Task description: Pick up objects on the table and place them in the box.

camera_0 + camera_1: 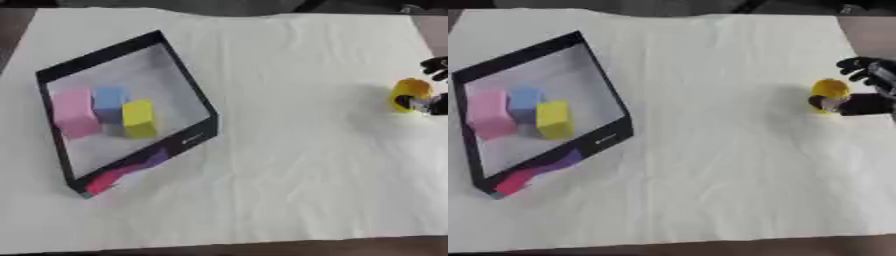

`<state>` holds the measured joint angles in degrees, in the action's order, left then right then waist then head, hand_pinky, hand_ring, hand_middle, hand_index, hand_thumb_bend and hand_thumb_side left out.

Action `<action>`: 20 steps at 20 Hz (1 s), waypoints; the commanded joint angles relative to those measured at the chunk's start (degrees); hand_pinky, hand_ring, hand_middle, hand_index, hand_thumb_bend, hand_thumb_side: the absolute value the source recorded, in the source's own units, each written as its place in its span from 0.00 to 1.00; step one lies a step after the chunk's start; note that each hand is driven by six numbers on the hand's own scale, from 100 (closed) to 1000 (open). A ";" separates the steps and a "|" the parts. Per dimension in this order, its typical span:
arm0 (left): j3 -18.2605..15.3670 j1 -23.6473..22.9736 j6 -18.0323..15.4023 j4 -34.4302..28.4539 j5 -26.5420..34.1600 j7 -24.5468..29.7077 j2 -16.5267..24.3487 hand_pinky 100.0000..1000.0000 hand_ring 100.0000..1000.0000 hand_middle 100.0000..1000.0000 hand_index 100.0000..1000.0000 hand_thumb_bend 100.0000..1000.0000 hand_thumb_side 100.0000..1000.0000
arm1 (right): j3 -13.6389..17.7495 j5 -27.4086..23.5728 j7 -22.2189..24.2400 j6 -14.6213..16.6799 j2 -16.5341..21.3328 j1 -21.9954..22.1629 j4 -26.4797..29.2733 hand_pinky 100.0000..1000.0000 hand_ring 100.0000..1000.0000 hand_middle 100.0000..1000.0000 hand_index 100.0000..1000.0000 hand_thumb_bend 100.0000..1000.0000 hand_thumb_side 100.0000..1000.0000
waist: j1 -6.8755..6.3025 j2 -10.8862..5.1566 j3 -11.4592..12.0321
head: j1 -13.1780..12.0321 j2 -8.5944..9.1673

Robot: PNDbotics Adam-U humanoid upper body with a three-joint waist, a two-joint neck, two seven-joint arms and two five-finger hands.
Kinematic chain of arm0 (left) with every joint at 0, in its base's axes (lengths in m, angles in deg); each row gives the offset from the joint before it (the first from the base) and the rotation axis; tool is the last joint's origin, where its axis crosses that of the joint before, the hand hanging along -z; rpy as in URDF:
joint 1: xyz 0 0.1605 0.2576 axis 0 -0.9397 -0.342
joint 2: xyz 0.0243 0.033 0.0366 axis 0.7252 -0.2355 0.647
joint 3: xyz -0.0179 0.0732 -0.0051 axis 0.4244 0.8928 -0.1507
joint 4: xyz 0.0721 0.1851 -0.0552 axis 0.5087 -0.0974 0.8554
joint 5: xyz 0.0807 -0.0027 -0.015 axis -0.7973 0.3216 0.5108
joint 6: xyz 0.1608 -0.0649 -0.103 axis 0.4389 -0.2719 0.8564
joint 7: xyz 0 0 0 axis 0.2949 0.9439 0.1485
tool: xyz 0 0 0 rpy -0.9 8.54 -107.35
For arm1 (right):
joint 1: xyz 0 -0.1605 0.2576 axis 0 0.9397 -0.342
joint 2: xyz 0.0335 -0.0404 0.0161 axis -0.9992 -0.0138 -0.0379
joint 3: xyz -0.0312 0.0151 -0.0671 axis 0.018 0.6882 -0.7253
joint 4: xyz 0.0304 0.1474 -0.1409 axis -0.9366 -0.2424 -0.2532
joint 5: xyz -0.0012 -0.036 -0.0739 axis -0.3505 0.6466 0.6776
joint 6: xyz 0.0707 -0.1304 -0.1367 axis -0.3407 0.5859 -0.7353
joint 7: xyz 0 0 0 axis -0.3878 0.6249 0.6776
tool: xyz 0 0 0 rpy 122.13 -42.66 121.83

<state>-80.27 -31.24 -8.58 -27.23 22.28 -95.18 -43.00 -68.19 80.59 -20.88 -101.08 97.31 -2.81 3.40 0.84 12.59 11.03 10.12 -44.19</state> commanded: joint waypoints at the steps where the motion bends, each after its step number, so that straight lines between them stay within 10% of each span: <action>1: -0.12 0.76 -0.01 -0.46 0.26 0.18 0.84 0.67 0.62 0.73 0.80 0.20 0.46 | 0.13 0.72 0.24 -0.13 2.25 -0.85 -0.87 0.88 0.85 0.82 0.91 0.45 0.39 | -0.75 0.16 0.08 | 0.09 0.08; 20: 0.07 0.88 0.07 -0.28 0.41 0.39 0.57 0.67 0.62 0.73 0.80 0.19 0.47 | -0.57 0.32 -0.17 -2.19 1.40 -2.13 -3.22 0.82 0.76 0.67 0.81 0.31 0.09 | -0.84 0.58 0.71 | 0.10 0.08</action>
<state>-79.96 -31.02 -8.51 -27.17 22.37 -94.97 -43.31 -69.17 81.56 -20.55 -102.88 97.16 -4.31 -0.15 0.76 13.00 11.75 10.18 -44.19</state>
